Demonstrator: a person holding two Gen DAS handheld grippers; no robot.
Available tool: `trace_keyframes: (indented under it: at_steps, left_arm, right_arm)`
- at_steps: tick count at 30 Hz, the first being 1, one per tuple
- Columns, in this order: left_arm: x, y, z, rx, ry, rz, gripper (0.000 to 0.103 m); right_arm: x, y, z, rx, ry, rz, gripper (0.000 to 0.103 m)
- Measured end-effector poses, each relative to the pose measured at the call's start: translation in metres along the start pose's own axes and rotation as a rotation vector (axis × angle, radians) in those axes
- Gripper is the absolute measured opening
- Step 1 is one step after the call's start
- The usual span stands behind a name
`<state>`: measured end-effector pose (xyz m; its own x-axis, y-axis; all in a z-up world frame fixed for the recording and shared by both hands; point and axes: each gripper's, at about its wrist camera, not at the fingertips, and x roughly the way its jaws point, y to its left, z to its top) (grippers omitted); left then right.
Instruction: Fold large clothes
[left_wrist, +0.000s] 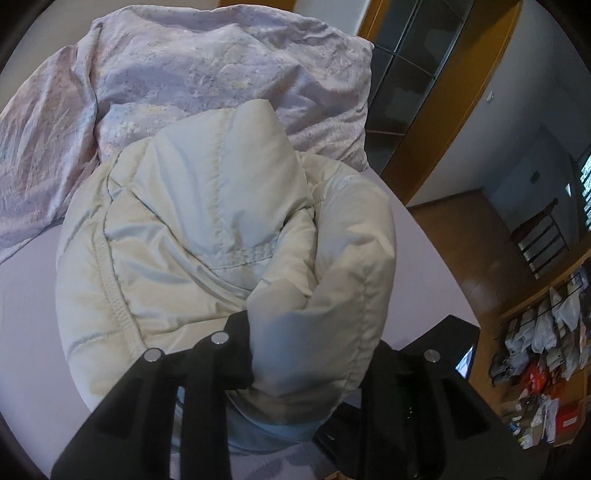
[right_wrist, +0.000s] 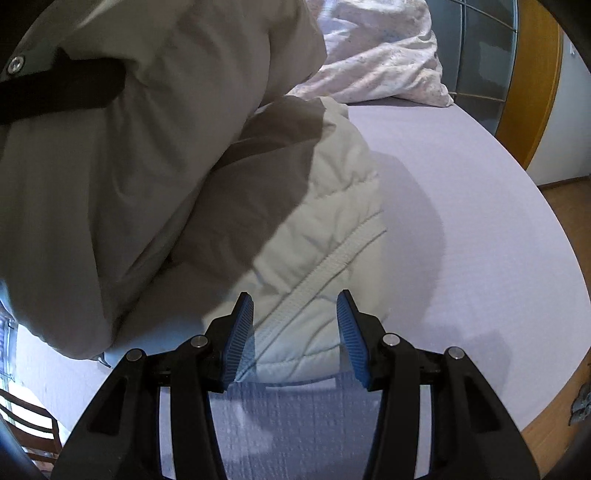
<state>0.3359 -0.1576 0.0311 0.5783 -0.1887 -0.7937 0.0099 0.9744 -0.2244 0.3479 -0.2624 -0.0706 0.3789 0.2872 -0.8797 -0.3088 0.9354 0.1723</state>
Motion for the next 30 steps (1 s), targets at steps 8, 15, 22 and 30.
trace_keyframes:
  at_steps: [8, 15, 22, 30]
  left_arm:
    - [-0.010, 0.005, 0.005, -0.012, -0.002, -0.034, 0.060]
    - [-0.050, 0.010, 0.005, 0.002, -0.067, -0.066, 0.085]
    - [-0.098, 0.059, 0.002, -0.053, -0.163, 0.021, 0.088]
    - [-0.083, 0.130, 0.003, -0.150, -0.138, 0.181, 0.088]
  right_arm:
    - [0.003, -0.003, -0.003, 0.012, 0.008, -0.002, 0.050]
    - [0.002, -0.003, -0.004, 0.010, 0.014, -0.006, 0.051]
    - [0.005, -0.004, -0.002, 0.002, 0.018, -0.009, 0.051]
    - [0.005, -0.002, -0.002, 0.002, 0.025, -0.018, 0.051]
